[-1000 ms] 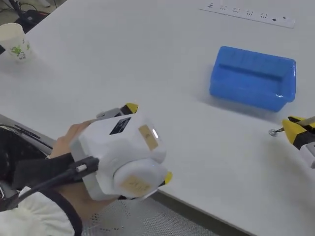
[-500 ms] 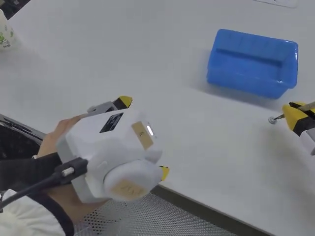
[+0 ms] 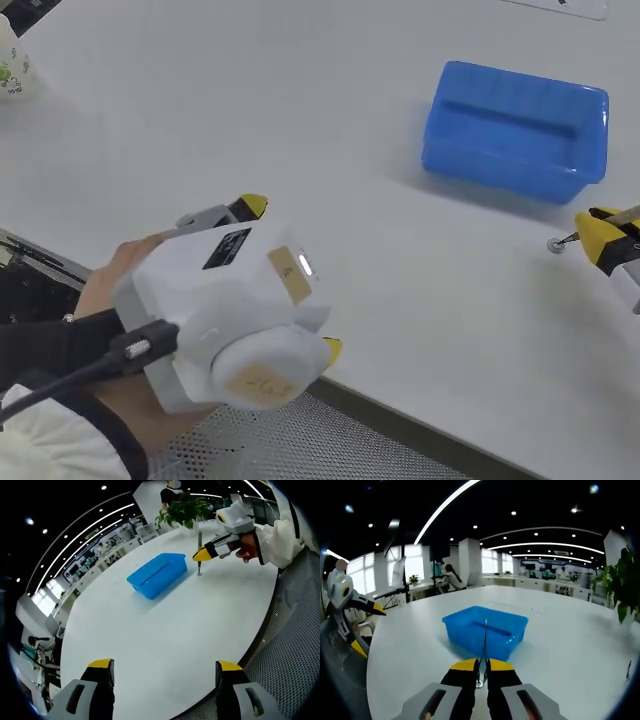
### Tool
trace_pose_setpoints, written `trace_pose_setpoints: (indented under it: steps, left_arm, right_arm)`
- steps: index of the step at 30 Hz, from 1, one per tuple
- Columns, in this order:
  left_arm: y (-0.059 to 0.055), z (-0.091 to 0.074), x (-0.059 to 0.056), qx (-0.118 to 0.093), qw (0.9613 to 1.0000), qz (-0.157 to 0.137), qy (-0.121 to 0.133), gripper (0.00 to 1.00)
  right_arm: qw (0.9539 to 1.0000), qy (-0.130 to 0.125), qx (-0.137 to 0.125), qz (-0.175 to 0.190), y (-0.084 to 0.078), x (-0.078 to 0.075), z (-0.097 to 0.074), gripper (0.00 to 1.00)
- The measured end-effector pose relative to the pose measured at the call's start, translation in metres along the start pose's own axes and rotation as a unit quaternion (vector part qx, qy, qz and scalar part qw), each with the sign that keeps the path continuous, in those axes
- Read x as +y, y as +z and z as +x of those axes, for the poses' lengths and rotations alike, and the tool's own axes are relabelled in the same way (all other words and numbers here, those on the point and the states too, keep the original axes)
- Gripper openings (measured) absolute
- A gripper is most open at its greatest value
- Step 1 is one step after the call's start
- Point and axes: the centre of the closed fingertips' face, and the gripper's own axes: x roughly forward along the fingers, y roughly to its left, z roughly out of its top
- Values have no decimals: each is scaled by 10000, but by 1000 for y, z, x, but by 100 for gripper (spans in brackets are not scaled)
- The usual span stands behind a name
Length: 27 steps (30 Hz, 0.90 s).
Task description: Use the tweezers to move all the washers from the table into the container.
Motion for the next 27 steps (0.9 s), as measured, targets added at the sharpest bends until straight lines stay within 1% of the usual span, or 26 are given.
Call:
trace_pose_setpoints:
  steps: [2, 5, 9, 13, 15, 24, 27]
  left_arm:
    - [0, 0, 0, 2, 10000, -10, 5, 85]
    - [0, 0, 0, 13, 10000, -7, 2, 84]
    - [-1, 0, 0, 27, 10000, 1, 0, 84]
    - [-1, 0, 0, 44, 10000, 4, 2, 84]
    - [-1, 1, 0, 41, 10000, 1, -1, 84]
    - [-1, 1, 2, 51, 10000, 1, 8, 84]
    - [-2, 1, 2, 57, 10000, 3, 12, 84]
  right_arm:
    - [9999, 6, 66, -159, 0, 1, 1, 4]
    - [9998, 37, 76, -162, 1, 1, 3, 4]
    - [9999, 4, 119, -111, 2, -2, 5, 4]
    - [9997, 16, 162, -193, 4, -3, 10, 3]
    - [9997, 52, 243, -75, 5, -4, 12, 4]
    - [9987, 119, 479, -81, 7, -8, 18, 4]
    - [9984, 145, 555, -5, 7, -10, 20, 4]
